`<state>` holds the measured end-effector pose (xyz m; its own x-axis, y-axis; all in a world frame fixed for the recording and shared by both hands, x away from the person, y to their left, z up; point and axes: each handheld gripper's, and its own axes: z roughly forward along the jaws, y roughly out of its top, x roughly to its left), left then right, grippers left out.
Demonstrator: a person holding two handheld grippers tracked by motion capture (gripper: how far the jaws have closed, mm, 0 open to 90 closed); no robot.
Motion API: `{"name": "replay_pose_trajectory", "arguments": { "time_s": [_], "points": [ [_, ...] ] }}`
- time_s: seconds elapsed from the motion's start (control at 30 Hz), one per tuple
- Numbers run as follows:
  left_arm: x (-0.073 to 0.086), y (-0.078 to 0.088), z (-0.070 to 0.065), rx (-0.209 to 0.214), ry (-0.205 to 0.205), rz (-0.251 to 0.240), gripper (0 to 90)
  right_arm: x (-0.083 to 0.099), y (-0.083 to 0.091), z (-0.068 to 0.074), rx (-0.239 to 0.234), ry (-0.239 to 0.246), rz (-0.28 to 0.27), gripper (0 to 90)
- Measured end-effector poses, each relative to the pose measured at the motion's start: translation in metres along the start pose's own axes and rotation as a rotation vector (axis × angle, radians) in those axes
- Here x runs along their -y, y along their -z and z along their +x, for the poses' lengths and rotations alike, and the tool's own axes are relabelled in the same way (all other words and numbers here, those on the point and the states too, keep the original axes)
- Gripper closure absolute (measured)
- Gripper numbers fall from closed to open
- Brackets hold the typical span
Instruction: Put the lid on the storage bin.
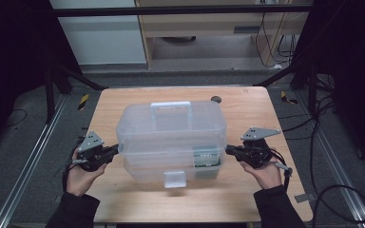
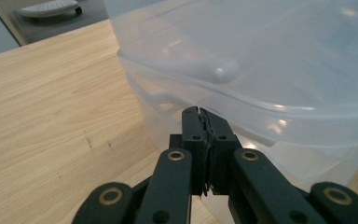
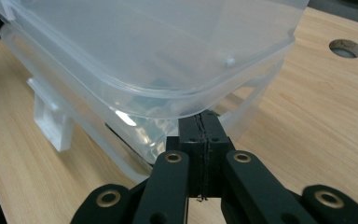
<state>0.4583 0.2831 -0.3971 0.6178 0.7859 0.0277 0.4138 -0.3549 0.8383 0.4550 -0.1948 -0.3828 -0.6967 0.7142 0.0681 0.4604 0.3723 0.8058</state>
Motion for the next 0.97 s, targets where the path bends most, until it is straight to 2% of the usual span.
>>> {"name": "replay_pose_trajectory", "arguments": {
  "time_s": [0.17, 0.23, 0.3, 0.4, 0.47, 0.6, 0.77, 0.87, 0.97],
  "points": [
    [0.006, -0.002, 0.009, -0.013, 0.025, 0.006, 86.3, 0.008, -0.005, 0.001, 0.001, 0.008, 0.048, 90.0],
    [0.007, -0.003, 0.011, -0.036, 0.031, 0.002, 85.7, 0.012, -0.009, 0.002, -0.001, 0.008, 0.081, 90.0],
    [0.010, -0.004, 0.015, -0.070, 0.036, 0.004, 83.6, 0.016, -0.013, 0.000, 0.037, 0.029, 0.131, 90.0],
    [0.016, -0.008, 0.020, -0.117, 0.045, 0.011, 80.7, 0.021, -0.016, -0.006, 0.039, 0.002, 0.124, 89.8],
    [0.020, -0.011, 0.023, -0.145, 0.063, 0.013, 77.1, 0.024, -0.016, -0.011, 0.083, 0.000, 0.126, 87.7],
    [0.030, -0.018, 0.033, -0.195, 0.100, 0.020, 66.0, 0.035, -0.018, -0.025, 0.157, -0.044, 0.084, 75.3],
    [0.041, -0.026, 0.043, -0.255, 0.123, 0.029, 49.3, 0.050, -0.023, -0.044, 0.255, -0.104, 0.059, 48.2],
    [0.047, -0.028, 0.049, -0.277, 0.143, 0.030, 42.3, 0.058, -0.025, -0.054, 0.315, -0.114, 0.056, 36.5],
    [0.052, -0.030, 0.054, -0.298, 0.158, 0.040, 37.8, 0.061, -0.025, -0.061, 0.349, -0.152, 0.078, 27.5]
  ]
}}
